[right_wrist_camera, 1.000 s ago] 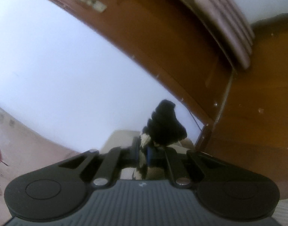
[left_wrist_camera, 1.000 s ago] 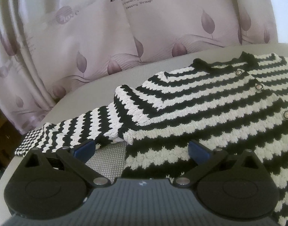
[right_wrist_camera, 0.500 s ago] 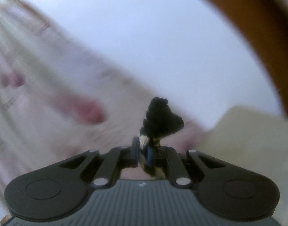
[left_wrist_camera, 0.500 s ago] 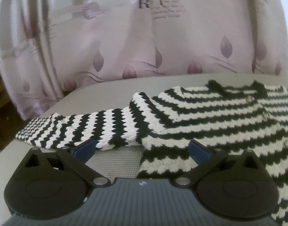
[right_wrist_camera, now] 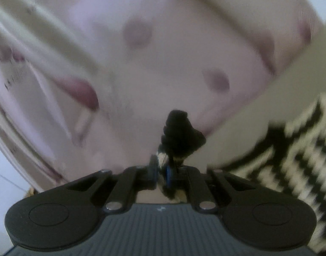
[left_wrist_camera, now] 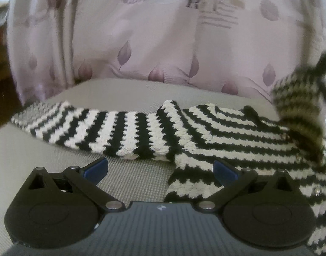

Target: Fold small clothes

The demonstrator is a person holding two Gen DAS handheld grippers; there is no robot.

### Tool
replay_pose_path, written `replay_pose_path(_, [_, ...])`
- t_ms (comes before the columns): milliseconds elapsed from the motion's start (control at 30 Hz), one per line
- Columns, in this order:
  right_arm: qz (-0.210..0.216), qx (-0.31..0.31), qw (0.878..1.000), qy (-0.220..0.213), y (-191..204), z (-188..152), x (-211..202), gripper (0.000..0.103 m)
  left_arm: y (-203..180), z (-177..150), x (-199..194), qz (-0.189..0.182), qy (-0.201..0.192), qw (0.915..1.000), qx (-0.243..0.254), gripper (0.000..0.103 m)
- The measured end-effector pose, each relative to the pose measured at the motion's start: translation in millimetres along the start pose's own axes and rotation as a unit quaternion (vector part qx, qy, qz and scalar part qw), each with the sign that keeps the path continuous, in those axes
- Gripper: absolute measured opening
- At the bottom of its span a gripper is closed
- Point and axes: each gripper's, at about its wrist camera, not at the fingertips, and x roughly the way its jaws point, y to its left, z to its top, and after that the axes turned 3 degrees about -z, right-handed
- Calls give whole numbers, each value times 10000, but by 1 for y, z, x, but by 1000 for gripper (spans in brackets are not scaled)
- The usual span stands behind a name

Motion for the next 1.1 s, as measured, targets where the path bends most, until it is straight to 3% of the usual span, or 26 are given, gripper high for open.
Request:
replay_pose_path(233, [-173, -658, 9960, 583, 17, -54, 33, 11, 40, -1, 16, -328, 387, 9908, -1252, 103])
replay_pose_path(333, [-395, -1330, 9861, 911, 24, -65, 43, 14, 36, -1, 15, -297, 361, 9925, -1132, 103])
replay_pose_path(400, [-400, -1796, 9775, 1036, 31, -75, 46, 25, 29, 0, 14, -258, 351, 9952, -881, 103])
replay_pose_path(467, [-195, -2108, 9715, 1067, 37, -80, 41, 53, 24, 0, 13, -216, 339, 9965, -736, 103])
replay_pose_path(533, [159, -2209, 9694, 1057, 40, -79, 29, 68, 24, 0, 12, -185, 340, 9965, -742, 103])
replay_pose_path(633, [367, -2244, 9695, 916, 42, -74, -1, 68, 30, -1, 16, -223, 464, 9941, -952, 103])
replay_pose_path(733, [299, -2310, 9694, 776, 37, -75, -36, 68, 42, 2, 13, -495, 474, 9917, -1084, 103])
replay_pose_path(833, [105, -2421, 9666, 829, 26, -82, -70, 68, 62, 9, -1, -406, 288, 9917, -1185, 102])
replay_pose_path(967, [-284, -2864, 9543, 809, 12, -95, -115, 68, 123, 27, -13, -228, 175, 9864, -1620, 96])
replay_pose_path(1100, [-414, -2544, 9629, 801, -9, -98, -142, 68, 198, 42, -5, 133, 343, 9713, -2352, 80])
